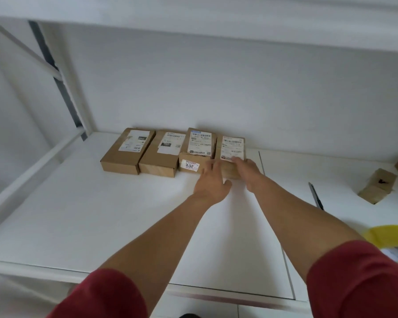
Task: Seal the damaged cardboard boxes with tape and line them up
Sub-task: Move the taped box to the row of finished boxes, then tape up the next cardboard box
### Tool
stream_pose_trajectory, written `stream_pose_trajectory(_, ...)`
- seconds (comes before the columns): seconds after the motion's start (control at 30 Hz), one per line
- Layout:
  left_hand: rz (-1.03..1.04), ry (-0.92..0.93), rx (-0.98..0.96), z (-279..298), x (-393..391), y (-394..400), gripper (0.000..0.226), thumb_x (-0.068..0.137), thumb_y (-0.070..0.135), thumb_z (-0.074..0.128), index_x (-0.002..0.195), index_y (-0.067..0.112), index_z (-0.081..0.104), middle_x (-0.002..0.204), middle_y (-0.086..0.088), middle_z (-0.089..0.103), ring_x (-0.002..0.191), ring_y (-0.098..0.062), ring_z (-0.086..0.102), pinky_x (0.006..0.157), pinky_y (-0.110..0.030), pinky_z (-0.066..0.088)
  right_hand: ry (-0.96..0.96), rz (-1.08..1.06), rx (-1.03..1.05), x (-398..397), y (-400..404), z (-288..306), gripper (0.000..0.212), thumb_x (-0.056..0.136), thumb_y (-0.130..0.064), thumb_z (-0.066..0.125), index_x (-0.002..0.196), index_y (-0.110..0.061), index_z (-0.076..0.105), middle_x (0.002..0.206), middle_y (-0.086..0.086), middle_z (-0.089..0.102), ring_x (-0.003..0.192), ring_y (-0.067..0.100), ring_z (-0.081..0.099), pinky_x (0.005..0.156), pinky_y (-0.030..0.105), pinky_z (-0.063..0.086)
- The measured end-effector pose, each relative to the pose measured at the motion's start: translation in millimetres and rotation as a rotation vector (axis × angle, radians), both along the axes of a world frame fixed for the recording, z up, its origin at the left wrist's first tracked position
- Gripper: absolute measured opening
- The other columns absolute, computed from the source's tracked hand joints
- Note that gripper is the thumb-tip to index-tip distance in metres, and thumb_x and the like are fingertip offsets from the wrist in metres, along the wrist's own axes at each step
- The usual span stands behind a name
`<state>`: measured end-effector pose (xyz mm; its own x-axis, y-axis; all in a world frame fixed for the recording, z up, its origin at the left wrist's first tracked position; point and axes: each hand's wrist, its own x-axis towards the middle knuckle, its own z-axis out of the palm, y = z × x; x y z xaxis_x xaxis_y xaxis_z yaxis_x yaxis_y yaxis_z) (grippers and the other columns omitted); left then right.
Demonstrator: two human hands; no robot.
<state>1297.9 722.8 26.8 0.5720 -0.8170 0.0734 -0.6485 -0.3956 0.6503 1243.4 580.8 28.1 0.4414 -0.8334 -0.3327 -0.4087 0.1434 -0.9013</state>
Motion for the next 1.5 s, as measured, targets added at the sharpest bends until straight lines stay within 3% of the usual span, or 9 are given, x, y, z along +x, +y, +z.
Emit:
stream_pose_trajectory(0.13, 0.008, 0.059, 0.024, -2.9, 0.3, 3.9, 0.059, 0.093, 0.026, 0.055, 0.147, 0.02, 0.032, 0.152, -0.004, 0.024, 0.128, -0.028, 0.045, 0.089, -0.042, 0.049, 0.036, -0.043, -0.021, -2.2, 1.7, -1.1, 0.077, 0.088, -0.057, 0.06, 0.146, -0.013, 0.033, 0.142, 0.008, 0.049, 0.126, 0.029, 0.048, 0.087, 0.037, 0.037)
stream_pose_trajectory(0.27, 0.03, 0.116, -0.017, 1.4, -14.6, -1.1, 0.056, 0.093, 0.026, 0.055, 0.145, 0.018, 0.037, 0.151, -0.003, 0.027, 0.123, -0.029, 0.051, 0.09, -0.04, 0.048, -0.023, -0.124, -0.075, -19.0, 8.7, 4.0, 0.072, 0.093, -0.052, 0.053, 0.152, -0.017, 0.028, 0.151, 0.006, 0.041, 0.133, 0.028, 0.044, 0.092, 0.035, 0.035)
stream_pose_trajectory(0.4, 0.035, 0.219, -0.075, 9.4, -49.0, -14.1, 0.054, 0.094, 0.022, 0.055, 0.144, 0.016, 0.038, 0.148, -0.002, 0.03, 0.12, -0.026, 0.055, 0.092, -0.045, 0.052, 0.017, -0.136, -0.171, -54.8, 16.2, 17.6, 0.045, 0.094, -0.033, 0.051, 0.136, -0.016, 0.045, 0.123, 0.003, 0.058, 0.101, 0.019, 0.052, 0.083, 0.029, 0.038)
stream_pose_trajectory(0.63, 0.152, 0.238, -0.168, 30.2, -122.7, -62.9, 0.045, 0.093, 0.016, 0.052, 0.137, 0.018, 0.044, 0.141, 0.0, 0.042, 0.089, -0.01, 0.051, 0.074, -0.03, 0.043, 0.092, -0.05, -0.421, -134.5, 1.0, 60.6, 0.013, 0.091, -0.029, 0.05, 0.097, -0.021, 0.059, 0.085, -0.016, 0.06, 0.083, 0.009, 0.06, 0.061, 0.021, 0.04)
stream_pose_trajectory(0.93, 0.091, 0.263, -0.235, 56.3, -293.5, -152.9, 0.037, 0.093, 0.019, 0.053, 0.129, 0.018, 0.051, 0.13, 0.001, 0.05, 0.096, -0.02, 0.061, 0.083, -0.034, 0.05, 0.186, -0.078, -0.778, -333.7, -70.4, 78.1, 0.022, 0.092, -0.025, 0.055, 0.1, -0.007, 0.066, 0.093, 0.004, 0.069, 0.092, 0.025, 0.06, 0.075, 0.035, 0.051)
stream_pose_trajectory(1.07, 0.049, 0.244, -0.254, 60.0, -370.8, -189.6, 0.034, 0.091, 0.018, 0.055, 0.125, 0.019, 0.054, 0.126, 0.004, 0.051, 0.088, -0.016, 0.06, 0.078, -0.025, 0.04, 0.249, -0.103, -0.865, -423.1, -103.5, 71.7, 0.022, 0.093, -0.025, 0.055, 0.097, -0.007, 0.067, 0.09, 0.005, 0.07, 0.1, 0.03, 0.05, 0.079, 0.039, 0.047)
stream_pose_trajectory(1.2, -0.073, 0.242, -0.231, 57.1, -433.2, -217.3, 0.031, 0.091, 0.016, 0.056, 0.121, 0.02, 0.057, 0.119, 0.005, 0.055, 0.078, -0.006, 0.057, 0.079, -0.026, 0.044, 0.362, -0.128, -0.836, -482.7, -135.4, 64.8, 0.026, 0.094, -0.027, 0.05, 0.099, -0.007, 0.065, 0.096, 0.005, 0.066, 0.103, 0.029, 0.048, 0.08, 0.039, 0.045)
stream_pose_trajectory(1.37, -0.295, 0.281, 0.031, 34.5, -480.7, -250.2, 0.036, 0.093, 0.025, 0.053, 0.129, 0.022, 0.05, 0.125, 0.0, 0.049, 0.1, -0.017, 0.058, 0.082, -0.033, 0.05, 0.697, -0.114, -0.743, -532.2, -179.0, 46.9, 0.031, 0.094, -0.032, 0.037, 0.092, -0.01, 0.059, 0.096, 0.008, 0.057, 0.099, 0.03, 0.052, 0.087, 0.039, 0.035)
stream_pose_trajectory(1.5, -0.307, 0.24, 0.119, 21.5, -489.1, -279.2, 0.052, 0.092, 0.029, 0.052, 0.142, 0.021, 0.038, 0.134, -0.005, 0.037, 0.114, -0.027, 0.052, 0.093, -0.044, 0.051, 0.819, -0.105, -0.522, -565.6, -194.5, 29.5, 0.054, 0.097, -0.051, 0.037, 0.125, -0.007, 0.05, 0.129, 0.018, 0.051, 0.121, 0.038, 0.045, 0.1, 0.047, 0.036)
